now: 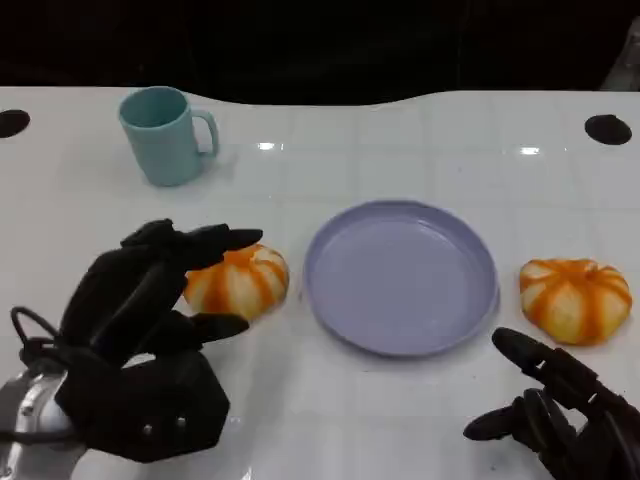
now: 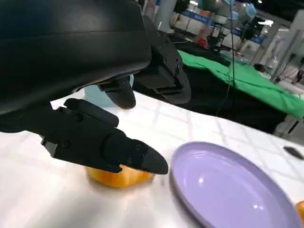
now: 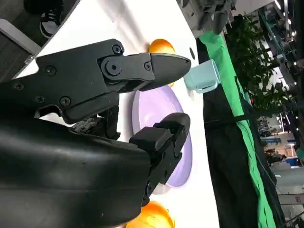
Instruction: Grasp the bread from the table and place it into the plate.
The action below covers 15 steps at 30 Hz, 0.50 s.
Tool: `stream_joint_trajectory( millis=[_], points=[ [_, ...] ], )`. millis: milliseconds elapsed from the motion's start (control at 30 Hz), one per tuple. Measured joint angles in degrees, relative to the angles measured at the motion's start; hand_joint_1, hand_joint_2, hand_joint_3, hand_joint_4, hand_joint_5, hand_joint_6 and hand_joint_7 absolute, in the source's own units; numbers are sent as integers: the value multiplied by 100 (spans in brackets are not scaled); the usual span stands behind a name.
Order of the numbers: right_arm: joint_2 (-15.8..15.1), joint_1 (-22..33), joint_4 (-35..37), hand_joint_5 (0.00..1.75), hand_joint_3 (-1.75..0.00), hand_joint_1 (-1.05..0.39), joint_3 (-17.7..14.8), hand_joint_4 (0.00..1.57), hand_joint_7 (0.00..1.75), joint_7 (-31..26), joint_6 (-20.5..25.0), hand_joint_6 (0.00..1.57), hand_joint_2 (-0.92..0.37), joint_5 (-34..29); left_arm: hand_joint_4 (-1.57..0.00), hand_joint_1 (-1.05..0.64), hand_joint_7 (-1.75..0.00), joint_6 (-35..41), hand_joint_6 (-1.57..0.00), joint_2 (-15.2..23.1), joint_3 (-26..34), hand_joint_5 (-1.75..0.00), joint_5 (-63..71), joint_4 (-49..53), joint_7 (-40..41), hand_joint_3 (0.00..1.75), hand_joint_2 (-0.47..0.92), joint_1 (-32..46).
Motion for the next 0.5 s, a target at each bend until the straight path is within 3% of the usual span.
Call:
stream_joint_trajectory(
  millis=[300,500],
  points=[
    [10,2,1,105,-30,-77,3,74,19,-3,-1,106,-92,1,0,-36,-1,824,-18,456,-612,-22,901,-268,-602,0,73,-373],
    [11,-2,11,105,-30,-76,3,75,19,-12,-3,106,-92,-7,-1,-32,0,1167,-16,511,-918,-19,1134,-270,-939,1,73,-631]
  ],
)
